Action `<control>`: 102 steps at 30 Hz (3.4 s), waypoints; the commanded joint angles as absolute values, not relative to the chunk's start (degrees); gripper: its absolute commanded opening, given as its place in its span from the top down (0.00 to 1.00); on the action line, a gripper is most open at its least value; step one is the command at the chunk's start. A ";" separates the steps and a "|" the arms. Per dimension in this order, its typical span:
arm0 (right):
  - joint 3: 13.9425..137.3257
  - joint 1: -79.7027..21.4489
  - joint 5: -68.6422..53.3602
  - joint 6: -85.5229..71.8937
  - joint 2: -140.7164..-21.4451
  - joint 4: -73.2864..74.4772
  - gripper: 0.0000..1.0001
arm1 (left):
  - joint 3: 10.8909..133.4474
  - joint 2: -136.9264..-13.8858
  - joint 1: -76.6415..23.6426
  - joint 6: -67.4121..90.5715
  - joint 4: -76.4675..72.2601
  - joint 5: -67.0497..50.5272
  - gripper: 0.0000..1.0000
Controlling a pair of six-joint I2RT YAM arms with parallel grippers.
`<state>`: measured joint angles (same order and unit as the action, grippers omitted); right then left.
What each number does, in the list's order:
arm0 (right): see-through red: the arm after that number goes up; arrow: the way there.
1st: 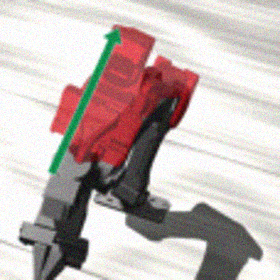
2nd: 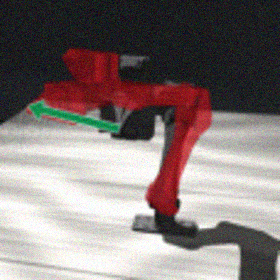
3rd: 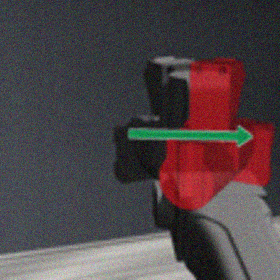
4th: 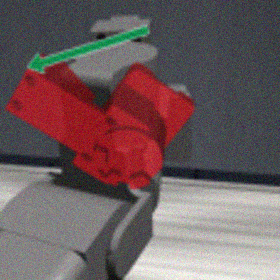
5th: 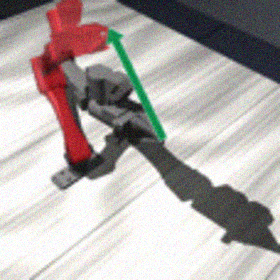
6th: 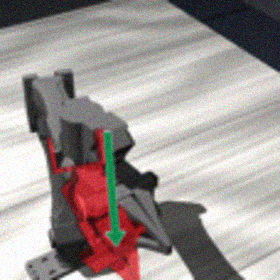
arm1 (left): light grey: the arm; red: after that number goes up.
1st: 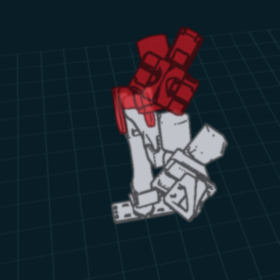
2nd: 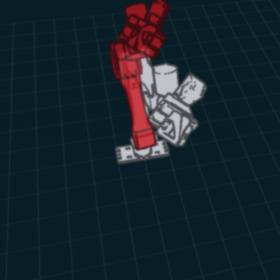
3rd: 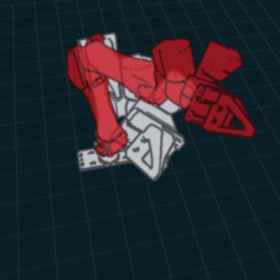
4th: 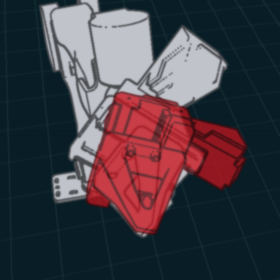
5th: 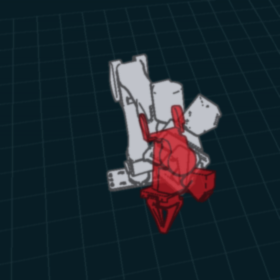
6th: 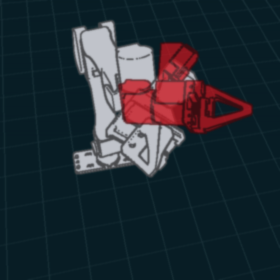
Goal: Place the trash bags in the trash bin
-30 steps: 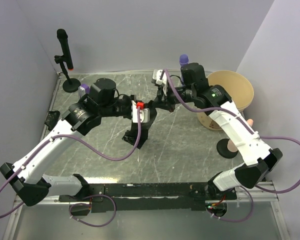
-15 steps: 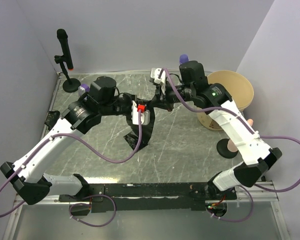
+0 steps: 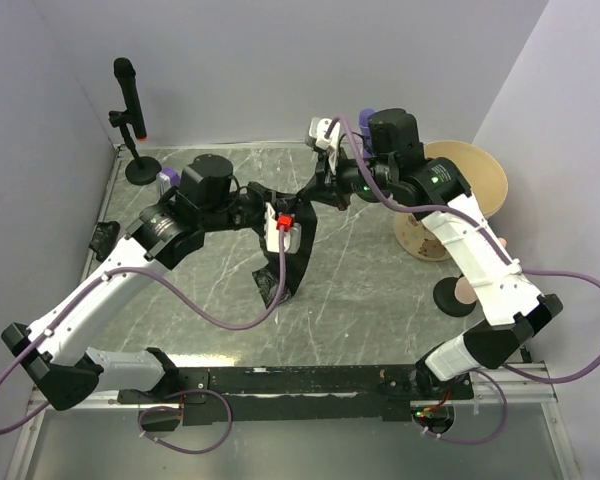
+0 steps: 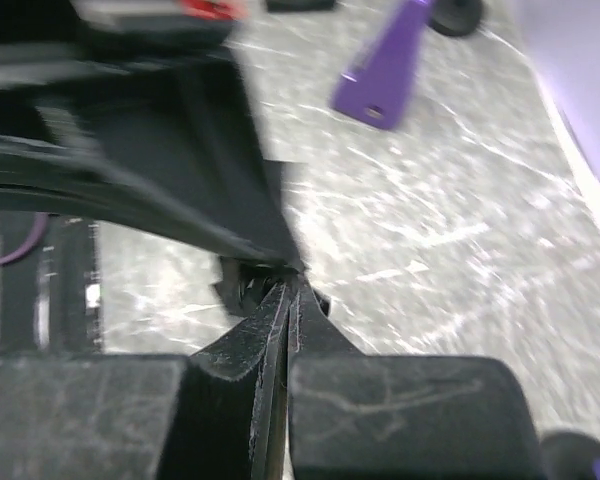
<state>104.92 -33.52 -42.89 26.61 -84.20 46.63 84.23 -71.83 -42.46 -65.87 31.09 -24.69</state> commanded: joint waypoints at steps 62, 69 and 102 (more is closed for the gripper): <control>109.52 -29.88 -37.60 23.28 -87.36 46.55 1.00 | 84.71 -69.43 -46.76 -66.36 24.80 -26.20 0.99; 105.64 -33.75 -55.55 21.47 -80.33 41.42 1.00 | 87.82 -75.50 -42.28 -66.01 21.88 -21.44 0.99; 91.76 -22.50 -53.70 0.97 -76.29 34.20 1.00 | 93.42 -70.56 -39.55 -26.71 39.03 -41.74 0.99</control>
<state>93.23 -22.61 -50.06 5.19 -77.82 39.11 93.86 -64.88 -39.68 -28.12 35.97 -33.91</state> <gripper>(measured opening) 0.006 0.013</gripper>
